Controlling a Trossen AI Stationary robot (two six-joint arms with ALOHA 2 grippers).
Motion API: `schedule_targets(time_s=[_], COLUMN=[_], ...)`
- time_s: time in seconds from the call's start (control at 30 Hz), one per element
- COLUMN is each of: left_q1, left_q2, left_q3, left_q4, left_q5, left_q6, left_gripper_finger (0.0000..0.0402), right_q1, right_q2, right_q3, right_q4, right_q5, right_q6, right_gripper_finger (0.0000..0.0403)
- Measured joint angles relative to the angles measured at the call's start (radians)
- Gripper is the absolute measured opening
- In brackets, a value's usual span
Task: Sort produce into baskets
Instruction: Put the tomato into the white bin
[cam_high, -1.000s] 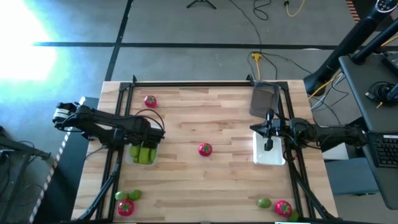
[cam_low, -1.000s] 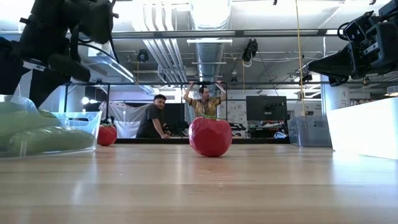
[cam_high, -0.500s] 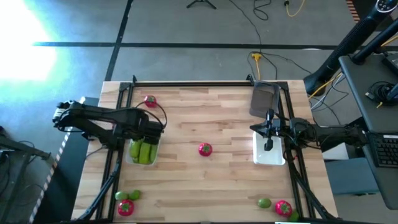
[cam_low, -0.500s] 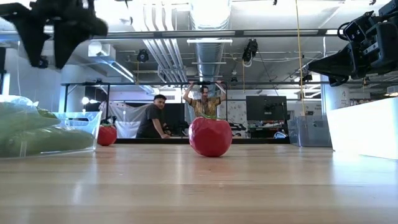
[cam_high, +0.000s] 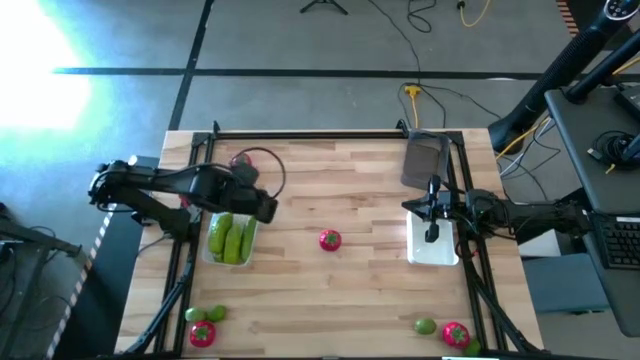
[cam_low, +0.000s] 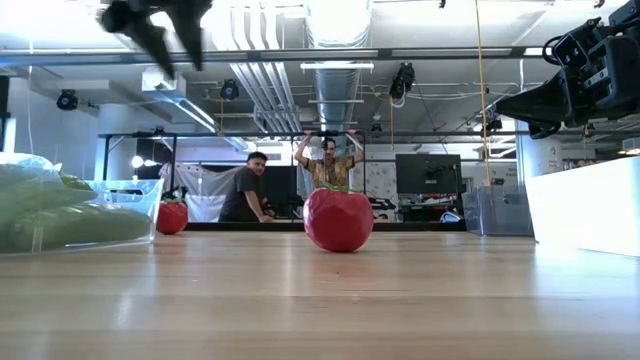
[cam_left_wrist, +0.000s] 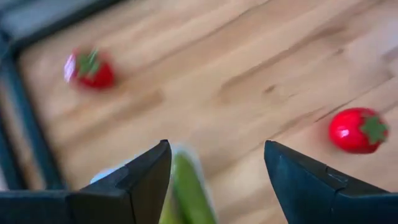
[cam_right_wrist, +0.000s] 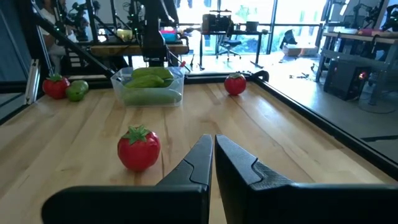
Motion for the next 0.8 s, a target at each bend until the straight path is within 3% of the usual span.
schedule_targets(time_s=[0.13, 0.4, 0.47, 0.63, 0.8], left_q1=[0.002, 0.001, 0.002, 0.0, 0.002], left_q2=[0.023, 0.039, 0.038, 0.034, 0.032], left_q3=[-0.042, -0.188, -0.239, -0.377, -0.504], left_q4=[0.232, 0.844, 0.985, 1.326, 1.619], left_q5=[-0.053, -0.052, -0.027, 0.145, 0.158], left_q6=[0.25, 0.771, 0.853, 0.972, 1.047], left_gripper_finger=[0.024, 0.024, 0.024, 0.024, 0.024], right_q1=[0.0, 0.0, 0.0, 0.0, 0.0], right_q2=[0.0, 0.002, 0.011, 0.012, 0.012], right_q3=[0.0, 0.007, 0.007, 0.008, 0.008], right_q4=[0.0, -0.042, -0.042, -0.044, -0.044], right_q5=[0.0, -0.01, -0.009, -0.009, -0.003], right_q6=[0.0, 0.012, 0.033, 0.052, 0.053], right_gripper_finger=[0.0013, 0.0013, 0.0013, 0.0013, 0.0013])
